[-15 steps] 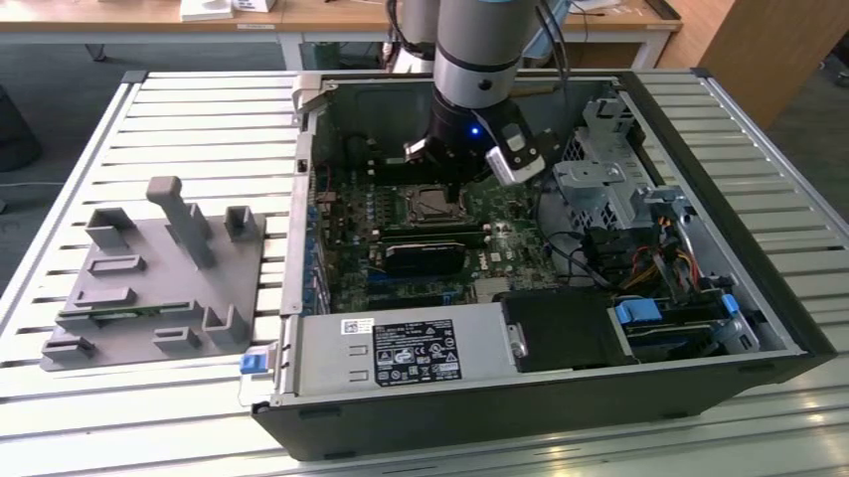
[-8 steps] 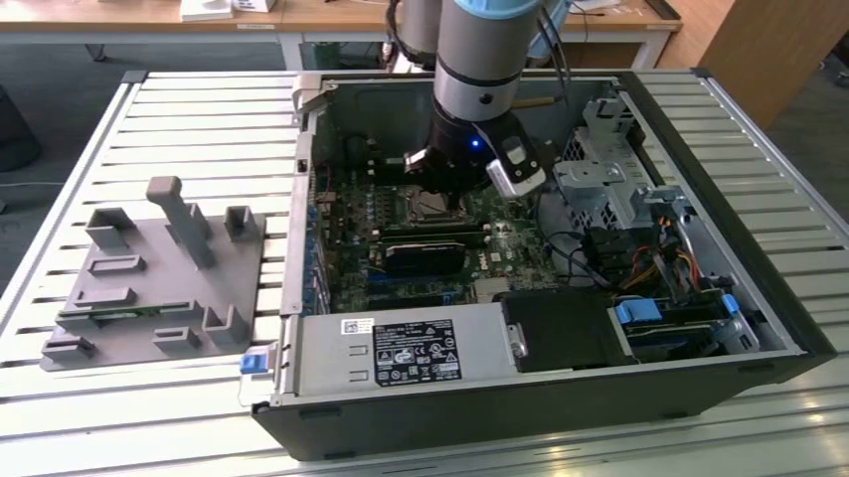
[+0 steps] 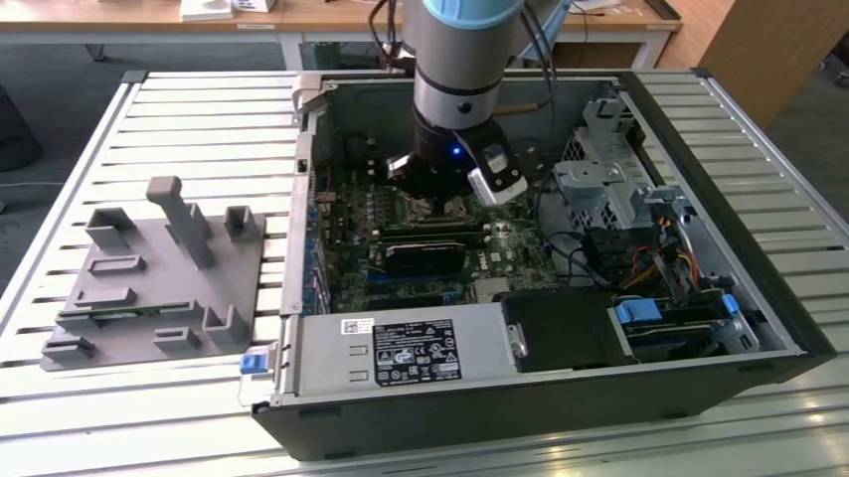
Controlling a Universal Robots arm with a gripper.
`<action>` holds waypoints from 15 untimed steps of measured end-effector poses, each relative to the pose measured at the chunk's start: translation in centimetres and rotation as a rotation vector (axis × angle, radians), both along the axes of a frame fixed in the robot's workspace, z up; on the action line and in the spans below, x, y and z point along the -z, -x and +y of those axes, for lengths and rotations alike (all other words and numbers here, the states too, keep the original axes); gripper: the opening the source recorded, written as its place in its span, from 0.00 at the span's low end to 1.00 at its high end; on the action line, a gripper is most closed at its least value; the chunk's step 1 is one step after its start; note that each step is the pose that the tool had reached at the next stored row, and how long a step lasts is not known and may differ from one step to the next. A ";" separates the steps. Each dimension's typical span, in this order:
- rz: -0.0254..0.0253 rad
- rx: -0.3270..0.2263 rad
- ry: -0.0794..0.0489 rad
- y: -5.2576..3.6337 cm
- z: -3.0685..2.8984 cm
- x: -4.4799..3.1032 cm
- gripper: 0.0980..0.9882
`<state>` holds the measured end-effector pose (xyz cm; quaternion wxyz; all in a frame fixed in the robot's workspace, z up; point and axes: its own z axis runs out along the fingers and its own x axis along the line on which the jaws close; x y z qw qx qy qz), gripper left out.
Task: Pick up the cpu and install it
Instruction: 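Install the second cpu locking lever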
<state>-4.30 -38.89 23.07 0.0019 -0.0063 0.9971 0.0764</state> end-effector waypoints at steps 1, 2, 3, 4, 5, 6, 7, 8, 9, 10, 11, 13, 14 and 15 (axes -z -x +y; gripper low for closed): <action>0.0001 0.000 -0.001 0.16 -0.01 0.11 0.01; 0.0000 0.000 -0.001 0.33 0.00 0.28 0.01; -0.0001 0.000 -0.001 0.42 0.00 0.45 0.01; 0.0001 0.000 -0.001 0.49 -0.01 0.64 0.01; 0.0001 0.000 -0.001 0.55 -0.01 0.82 0.01; 0.0000 0.000 -0.001 0.59 0.00 1.00 0.01; 0.0000 0.000 -0.001 0.64 0.00 1.18 0.01; 0.0000 0.000 -0.001 0.68 0.00 1.36 0.01; 0.0002 0.000 -0.001 0.73 0.00 1.54 0.01; 0.0001 0.000 -0.001 0.76 0.00 1.72 0.01; 0.0001 0.000 -0.002 0.80 0.00 1.90 0.01; 0.0001 0.000 -0.006 0.95 -0.05 2.11 0.01; 0.0001 0.000 -0.008 1.07 -0.12 2.16 0.01; 0.0000 0.000 -0.011 1.21 -0.23 2.18 0.01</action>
